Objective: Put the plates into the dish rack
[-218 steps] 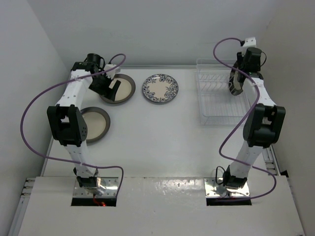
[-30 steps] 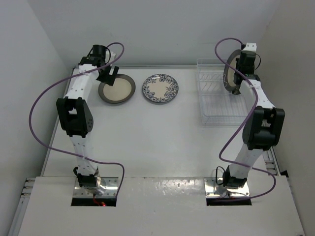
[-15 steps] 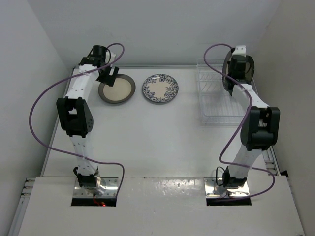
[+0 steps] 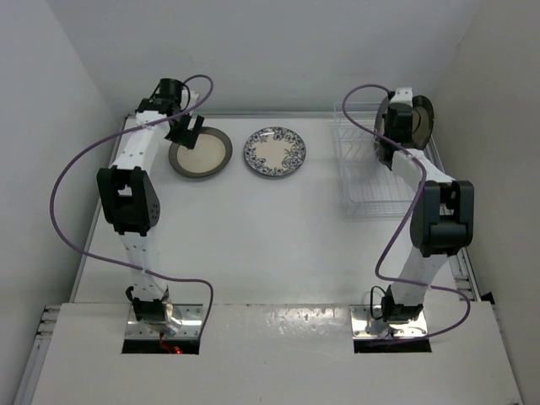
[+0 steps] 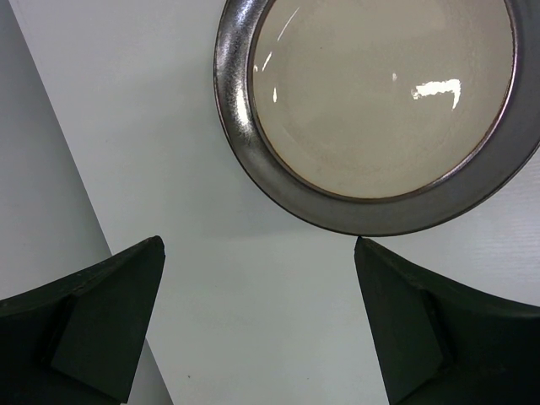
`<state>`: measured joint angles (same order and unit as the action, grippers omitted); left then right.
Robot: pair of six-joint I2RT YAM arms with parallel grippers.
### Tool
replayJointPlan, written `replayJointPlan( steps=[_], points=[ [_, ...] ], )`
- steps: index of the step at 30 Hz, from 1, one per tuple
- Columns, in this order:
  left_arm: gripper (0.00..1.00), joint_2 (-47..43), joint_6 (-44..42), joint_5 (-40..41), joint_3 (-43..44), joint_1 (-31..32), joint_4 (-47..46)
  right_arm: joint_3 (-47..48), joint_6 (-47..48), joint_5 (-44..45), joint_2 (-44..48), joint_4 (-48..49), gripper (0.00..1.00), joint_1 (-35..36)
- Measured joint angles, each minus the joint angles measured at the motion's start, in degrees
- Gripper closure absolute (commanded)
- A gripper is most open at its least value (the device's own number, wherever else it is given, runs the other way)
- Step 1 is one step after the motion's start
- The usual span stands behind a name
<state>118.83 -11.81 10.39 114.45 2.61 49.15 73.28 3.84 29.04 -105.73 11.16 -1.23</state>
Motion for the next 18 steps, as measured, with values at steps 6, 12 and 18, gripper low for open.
replayJointPlan(
  steps=[6,12,18],
  points=[
    [0.00,0.00,0.00,-0.55,0.00,-0.35,-0.02,0.02,-2.82,0.98,-0.02,-0.94,0.41,0.28],
    [0.00,0.00,0.00,-1.68,-0.02,-1.22,0.00,0.37,-5.51,3.08,0.00,-3.02,0.18,0.59],
    [0.00,0.66,0.39,-5.25,-1.42,-3.87,0.20,1.20,-8.39,5.81,2.25,-5.88,0.00,0.63]
  ],
)
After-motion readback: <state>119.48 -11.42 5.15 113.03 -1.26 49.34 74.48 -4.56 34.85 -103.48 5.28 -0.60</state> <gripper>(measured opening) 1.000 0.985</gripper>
